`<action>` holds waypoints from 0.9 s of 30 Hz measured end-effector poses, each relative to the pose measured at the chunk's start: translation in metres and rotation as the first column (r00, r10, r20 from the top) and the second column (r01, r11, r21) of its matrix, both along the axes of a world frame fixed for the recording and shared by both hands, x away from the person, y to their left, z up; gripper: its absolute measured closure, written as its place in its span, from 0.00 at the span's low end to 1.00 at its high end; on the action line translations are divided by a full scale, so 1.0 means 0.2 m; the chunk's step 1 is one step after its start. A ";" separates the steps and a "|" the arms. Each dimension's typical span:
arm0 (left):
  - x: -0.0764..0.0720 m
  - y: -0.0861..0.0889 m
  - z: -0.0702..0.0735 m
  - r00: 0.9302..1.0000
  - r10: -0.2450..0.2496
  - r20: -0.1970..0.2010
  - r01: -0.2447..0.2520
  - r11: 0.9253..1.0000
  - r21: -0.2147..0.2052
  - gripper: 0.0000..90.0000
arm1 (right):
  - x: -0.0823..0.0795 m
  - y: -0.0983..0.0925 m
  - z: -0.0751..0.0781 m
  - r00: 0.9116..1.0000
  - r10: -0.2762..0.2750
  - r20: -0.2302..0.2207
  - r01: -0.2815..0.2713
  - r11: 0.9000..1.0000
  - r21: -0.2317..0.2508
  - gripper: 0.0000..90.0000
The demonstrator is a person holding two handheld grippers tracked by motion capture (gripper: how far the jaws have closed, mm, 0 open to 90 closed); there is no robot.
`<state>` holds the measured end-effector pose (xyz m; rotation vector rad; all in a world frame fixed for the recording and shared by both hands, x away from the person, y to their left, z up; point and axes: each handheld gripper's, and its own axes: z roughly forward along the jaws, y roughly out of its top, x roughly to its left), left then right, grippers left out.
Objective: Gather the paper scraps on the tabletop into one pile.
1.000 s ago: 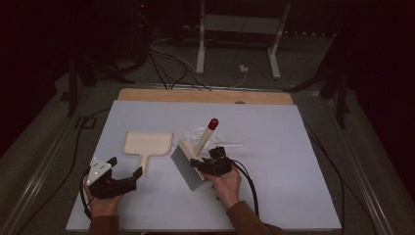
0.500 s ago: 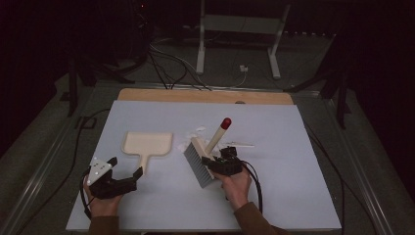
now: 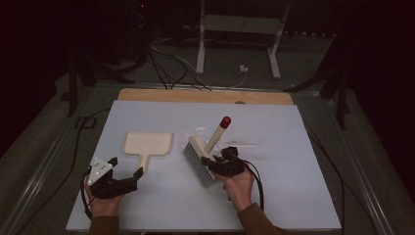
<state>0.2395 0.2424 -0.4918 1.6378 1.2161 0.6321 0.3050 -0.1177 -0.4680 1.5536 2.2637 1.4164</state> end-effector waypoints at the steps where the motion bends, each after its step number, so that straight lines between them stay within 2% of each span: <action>1: 0.00 0.00 0.00 1.000 0.000 0.000 0.000 1.000 -0.001 0.01 | 0.00 0.01 0.01 1.000 0.000 0.003 0.000 1.000 0.005 0.75; 5: 0.00 0.00 0.00 1.000 -0.001 -0.001 0.001 1.000 -0.002 0.01 | 0.03 0.06 0.02 1.000 -0.001 0.009 0.001 1.000 0.012 0.75; 12: 0.00 0.00 0.00 1.000 -0.003 0.000 0.003 1.000 -0.005 0.01 | 0.09 0.17 -0.01 1.000 -0.019 0.008 0.019 1.000 0.003 0.75; 17: 0.00 0.01 0.00 1.000 -0.005 0.000 0.005 1.000 -0.006 0.01 | 0.14 0.22 -0.04 0.999 -0.053 -0.005 0.053 0.998 -0.013 0.75; 23: 0.00 0.01 0.00 1.000 -0.004 0.000 0.004 1.000 -0.009 0.01 | 0.19 0.18 -0.07 0.994 -0.101 -0.029 0.100 0.994 -0.046 0.75; 27: 0.00 0.01 0.00 1.000 -0.005 -0.002 0.005 1.000 -0.008 0.01 | 0.18 0.13 -0.07 0.992 -0.121 -0.018 0.120 0.991 -0.064 0.75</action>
